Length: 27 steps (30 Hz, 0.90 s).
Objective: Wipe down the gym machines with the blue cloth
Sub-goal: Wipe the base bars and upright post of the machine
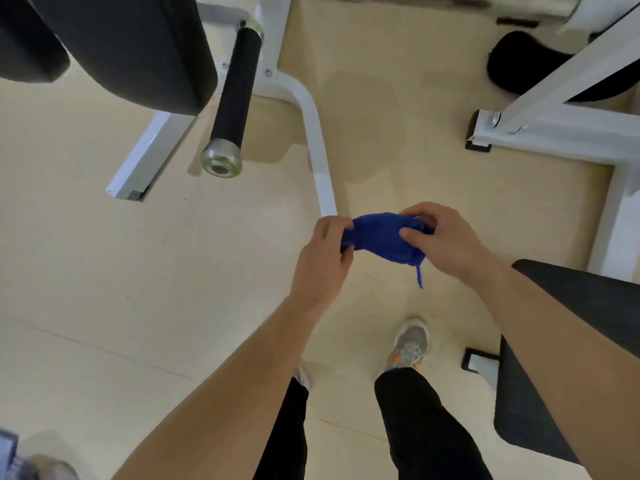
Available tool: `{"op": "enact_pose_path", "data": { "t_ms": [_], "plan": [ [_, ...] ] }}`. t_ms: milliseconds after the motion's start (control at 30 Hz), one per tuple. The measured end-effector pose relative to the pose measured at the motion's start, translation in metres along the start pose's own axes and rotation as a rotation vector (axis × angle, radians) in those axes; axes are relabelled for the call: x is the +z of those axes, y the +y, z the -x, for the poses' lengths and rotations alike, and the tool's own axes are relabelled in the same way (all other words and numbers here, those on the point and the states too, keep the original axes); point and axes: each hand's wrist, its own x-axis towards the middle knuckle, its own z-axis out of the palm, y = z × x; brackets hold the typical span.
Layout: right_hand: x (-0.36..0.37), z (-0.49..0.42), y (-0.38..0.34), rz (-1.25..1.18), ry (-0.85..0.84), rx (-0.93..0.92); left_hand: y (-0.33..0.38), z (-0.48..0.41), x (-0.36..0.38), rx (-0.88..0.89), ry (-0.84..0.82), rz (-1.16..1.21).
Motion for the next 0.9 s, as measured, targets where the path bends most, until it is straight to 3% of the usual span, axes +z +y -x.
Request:
{"op": "enact_pose_path", "data": {
  "t_ms": [167, 300, 367, 467, 567, 700, 900],
  "plan": [
    [0.066, -0.079, 0.077, 0.166, -0.097, -0.032, -0.097, -0.033, 0.05, 0.057, -0.002, -0.056],
    [0.127, -0.135, 0.127, 0.2, -0.18, -0.091, -0.154, -0.067, 0.087, -0.181, -0.051, 0.207],
    [0.148, -0.159, 0.151, 0.174, -0.21, -0.093, -0.186, -0.087, 0.104, -0.296, -0.08, 0.224],
    [0.168, -0.197, 0.188, 0.321, -0.219, -0.108, -0.224, -0.113, 0.122, -0.345, -0.165, 0.214],
    [0.179, -0.239, 0.209, 0.357, -0.23, -0.15, -0.256, -0.133, 0.135, -0.331, -0.294, 0.142],
    [0.181, -0.294, 0.209, 0.317, -0.385, -0.119, -0.292, -0.163, 0.141, -0.176, -0.374, -0.084],
    [0.179, -0.363, 0.192, 0.413, -0.235, -0.298, -0.322, -0.205, 0.13, -0.137, -0.339, -0.089]
  ]
}}
